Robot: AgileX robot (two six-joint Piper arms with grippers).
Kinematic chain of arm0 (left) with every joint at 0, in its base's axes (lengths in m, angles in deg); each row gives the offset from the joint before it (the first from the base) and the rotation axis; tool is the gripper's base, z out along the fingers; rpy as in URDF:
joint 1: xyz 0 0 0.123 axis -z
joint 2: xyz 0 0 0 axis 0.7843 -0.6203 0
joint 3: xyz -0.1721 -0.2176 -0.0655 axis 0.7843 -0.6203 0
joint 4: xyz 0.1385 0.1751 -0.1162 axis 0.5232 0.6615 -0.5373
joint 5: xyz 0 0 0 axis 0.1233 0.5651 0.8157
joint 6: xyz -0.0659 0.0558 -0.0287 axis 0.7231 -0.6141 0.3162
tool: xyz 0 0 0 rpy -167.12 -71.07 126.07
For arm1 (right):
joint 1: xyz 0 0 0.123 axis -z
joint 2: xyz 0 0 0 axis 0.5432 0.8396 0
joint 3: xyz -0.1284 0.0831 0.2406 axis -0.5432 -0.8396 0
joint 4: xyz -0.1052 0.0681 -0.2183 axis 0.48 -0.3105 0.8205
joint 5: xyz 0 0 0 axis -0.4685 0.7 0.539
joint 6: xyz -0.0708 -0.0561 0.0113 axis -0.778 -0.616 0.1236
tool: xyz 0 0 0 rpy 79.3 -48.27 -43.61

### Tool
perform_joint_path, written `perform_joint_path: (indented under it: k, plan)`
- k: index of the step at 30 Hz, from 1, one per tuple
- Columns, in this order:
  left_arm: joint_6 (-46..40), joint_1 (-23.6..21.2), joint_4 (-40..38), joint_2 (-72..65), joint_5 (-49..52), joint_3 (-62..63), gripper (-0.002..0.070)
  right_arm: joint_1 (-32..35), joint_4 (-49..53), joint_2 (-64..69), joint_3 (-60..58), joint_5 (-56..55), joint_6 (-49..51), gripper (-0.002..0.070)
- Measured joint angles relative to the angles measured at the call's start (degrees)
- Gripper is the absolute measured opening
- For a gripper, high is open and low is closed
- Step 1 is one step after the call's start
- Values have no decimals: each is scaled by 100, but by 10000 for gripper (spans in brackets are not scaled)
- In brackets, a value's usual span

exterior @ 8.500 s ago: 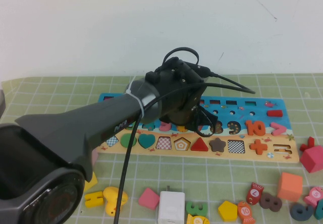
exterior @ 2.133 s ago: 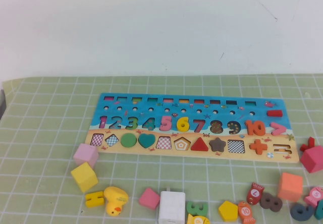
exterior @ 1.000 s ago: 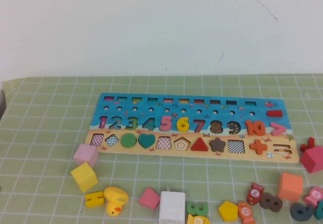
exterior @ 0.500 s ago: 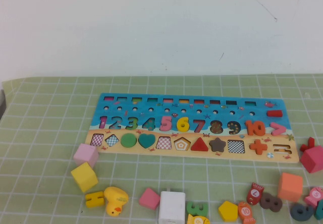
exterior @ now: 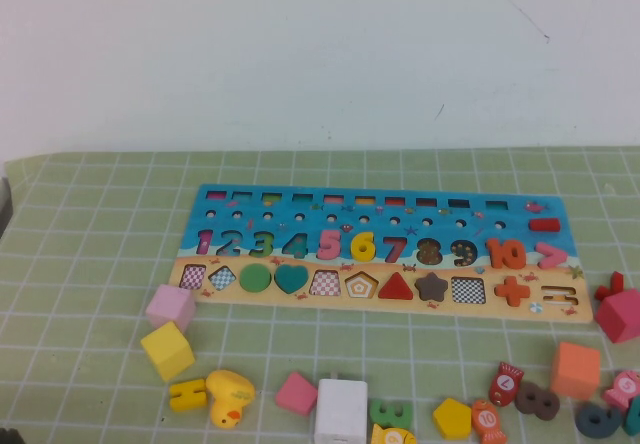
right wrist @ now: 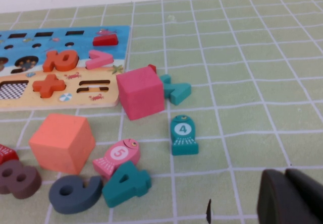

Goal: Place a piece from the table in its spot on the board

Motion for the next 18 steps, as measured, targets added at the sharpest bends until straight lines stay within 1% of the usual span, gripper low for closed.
perform_joint_path:
  k: [3, 7, 8, 9, 12, 18]
  plan:
    - [-328, -344, -436, 0, 138, 0, -2, 0, 0, 0, 0, 0, 0, -3]
    - [-762, -859, -574, 52, 309, 0, -2, 0, 0, 0, 0, 0, 0, -3]
    - [-893, -1045, -676, 79, 493, 0, -2, 0, 0, 0, 0, 0, 0, -3]
    - [-943, -1123, -727, 79, 615, 0, -2, 0, 0, 0, 0, 0, 0, -3]
    - [-1073, -1236, -848, 90, 1010, 11, -2, 0, 0, 0, 0, 0, 0, -3]
    - [-1589, -1178, -887, 90, 1048, 11, -2, 0, 0, 0, 0, 0, 0, -3]
